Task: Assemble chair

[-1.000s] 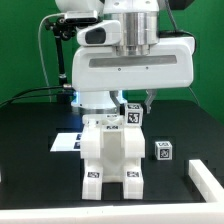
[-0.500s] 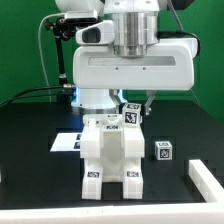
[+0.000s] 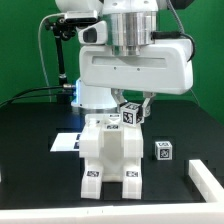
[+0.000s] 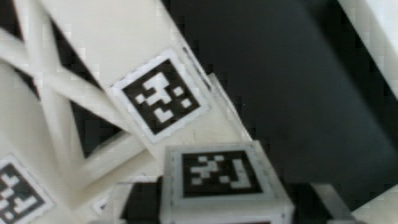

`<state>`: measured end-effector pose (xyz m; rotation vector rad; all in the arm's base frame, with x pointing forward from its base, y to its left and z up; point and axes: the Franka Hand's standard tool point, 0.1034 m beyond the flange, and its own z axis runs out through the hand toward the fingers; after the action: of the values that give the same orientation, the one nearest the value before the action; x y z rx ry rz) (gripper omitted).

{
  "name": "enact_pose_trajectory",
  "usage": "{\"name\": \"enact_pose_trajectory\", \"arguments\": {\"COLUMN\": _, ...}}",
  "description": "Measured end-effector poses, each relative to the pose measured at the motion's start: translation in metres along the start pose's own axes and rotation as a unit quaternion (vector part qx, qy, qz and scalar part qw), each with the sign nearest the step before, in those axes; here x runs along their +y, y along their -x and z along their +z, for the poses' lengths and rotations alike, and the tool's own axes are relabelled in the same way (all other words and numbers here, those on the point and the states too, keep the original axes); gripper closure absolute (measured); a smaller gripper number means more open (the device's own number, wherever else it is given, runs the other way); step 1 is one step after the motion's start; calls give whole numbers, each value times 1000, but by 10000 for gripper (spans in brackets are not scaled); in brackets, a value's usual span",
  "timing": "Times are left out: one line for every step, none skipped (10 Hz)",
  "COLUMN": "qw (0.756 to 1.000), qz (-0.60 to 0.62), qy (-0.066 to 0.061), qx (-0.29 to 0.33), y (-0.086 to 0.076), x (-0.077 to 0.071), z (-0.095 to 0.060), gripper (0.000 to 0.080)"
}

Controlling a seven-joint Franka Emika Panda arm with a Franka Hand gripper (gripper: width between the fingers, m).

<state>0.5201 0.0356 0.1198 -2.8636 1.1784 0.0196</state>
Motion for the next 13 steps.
{"name": "enact_pose_trajectory", "arguments": {"qw": 999, "qz": 33, "qy": -5, "qx": -1, "y": 0, "x": 0, "z": 0, "gripper": 515}}
{"name": "enact_pose_trajectory", "arguments": {"qw": 999, "qz": 47, "qy": -5, "qx": -1, "y": 0, "x": -1, "z": 0, "gripper": 495}}
{"name": "enact_pose_trajectory", "arguments": {"qw": 999, "qz": 47, "qy": -5, "qx": -1, "y": 0, "x": -1, "z": 0, "gripper": 360}}
{"name": "enact_pose_trajectory", "arguments": {"qw": 999, "qz": 43, "qy": -5, "qx": -1, "y": 0, "x": -1, "z": 0, "gripper": 232}}
{"name": "enact_pose_trajectory", "arguments": {"qw": 1000, "qz": 22, "qy": -4, "qx": -2, "y": 1, "x": -1, "z": 0, "gripper": 232}}
{"name": "enact_pose_trajectory", "arguments": {"qw": 999, "qz": -35, "qy": 0, "qx": -5, "y": 1, "x": -1, "z": -2, "gripper": 164}}
{"name": "enact_pose_trajectory", "arguments": {"qw": 991, "qz": -134, "qy": -2, "qx": -4, "y": -6, "x": -2, "z": -7, "gripper": 154}}
{"name": "enact_pose_trajectory", "arguments": {"qw": 979, "qz": -204, "qy": -4, "qx": -3, "y": -8, "x": -1, "z": -8, "gripper": 154}}
{"name": "enact_pose_trajectory", "arguments": {"qw": 976, "qz": -218, "qy": -4, "qx": -2, "y": -8, "x": -2, "z": -8, "gripper": 151}}
{"name": "enact_pose_trajectory", "arguments": {"qw": 976, "qz": -218, "qy": -4, "qx": -2, "y": -8, "x": -1, "z": -7, "gripper": 151}}
{"name": "enact_pose_trajectory", "arguments": {"qw": 975, "qz": -222, "qy": -3, "qx": -2, "y": -8, "x": -1, "z": -7, "gripper": 151}}
{"name": "enact_pose_trajectory", "arguments": {"qw": 969, "qz": -247, "qy": -1, "qx": -1, "y": -8, "x": -1, "z": -6, "gripper": 151}}
{"name": "enact_pose_trajectory", "arguments": {"qw": 942, "qz": -335, "qy": 4, "qx": 5, "y": -7, "x": -4, "z": -6, "gripper": 151}}
